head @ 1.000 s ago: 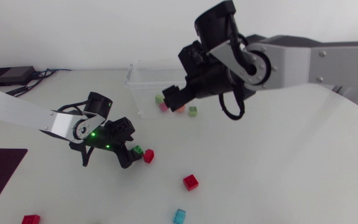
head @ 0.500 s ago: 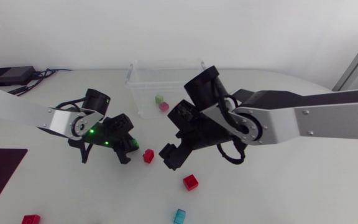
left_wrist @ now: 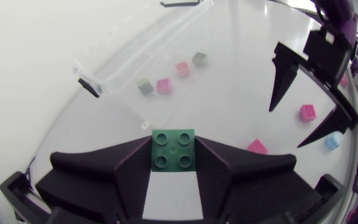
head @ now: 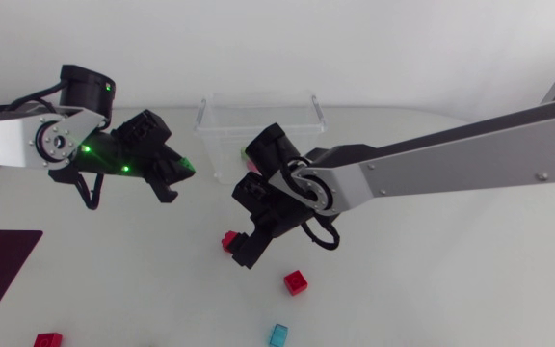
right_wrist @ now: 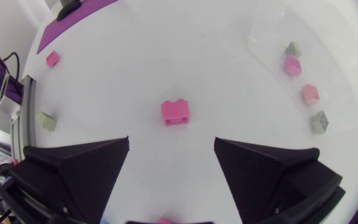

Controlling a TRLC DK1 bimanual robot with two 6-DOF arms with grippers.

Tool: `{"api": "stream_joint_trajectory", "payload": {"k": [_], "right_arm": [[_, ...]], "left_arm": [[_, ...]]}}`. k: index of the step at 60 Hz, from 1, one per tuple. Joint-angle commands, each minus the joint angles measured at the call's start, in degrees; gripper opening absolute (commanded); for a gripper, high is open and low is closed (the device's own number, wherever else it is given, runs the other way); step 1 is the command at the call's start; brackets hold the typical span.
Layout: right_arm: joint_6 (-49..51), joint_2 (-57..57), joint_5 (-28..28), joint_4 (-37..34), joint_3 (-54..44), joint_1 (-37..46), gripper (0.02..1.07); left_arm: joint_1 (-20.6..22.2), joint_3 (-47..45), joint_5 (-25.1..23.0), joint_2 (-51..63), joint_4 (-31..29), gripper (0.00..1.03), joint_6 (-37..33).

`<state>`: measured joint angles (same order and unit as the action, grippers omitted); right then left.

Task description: Pick up the duplo bricks and place them in the container

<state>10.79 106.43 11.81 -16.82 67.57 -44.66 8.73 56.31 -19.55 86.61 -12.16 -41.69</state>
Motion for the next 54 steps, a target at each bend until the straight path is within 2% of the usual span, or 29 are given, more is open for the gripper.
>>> {"api": "stream_joint_trajectory", "payload": {"k": [1, 21, 48, 54], "right_arm": [[2.1, 3.4, 0.0, -2.8, 4.1, -0.6, 1.01], [5.1, 11.6, 0.0, -9.8, 14.0, -1.0, 1.01], [7.0, 18.5, -1.5, -15.3, 22.2, -1.4, 1.01], [7.0, 19.3, -1.7, -16.1, 23.2, -1.7, 0.97]], "left_arm": [[-0.1, 4.2, -1.4, 0.4, -0.5, 0.22, 2.3], [2.0, 20.2, -1.4, 10.0, 1.3, 0.22, 10.1], [3.7, 40.7, -1.0, 25.2, -0.8, 0.22, 13.8], [3.8, 43.4, -0.8, 28.0, -1.4, 0.22, 13.9]]}}
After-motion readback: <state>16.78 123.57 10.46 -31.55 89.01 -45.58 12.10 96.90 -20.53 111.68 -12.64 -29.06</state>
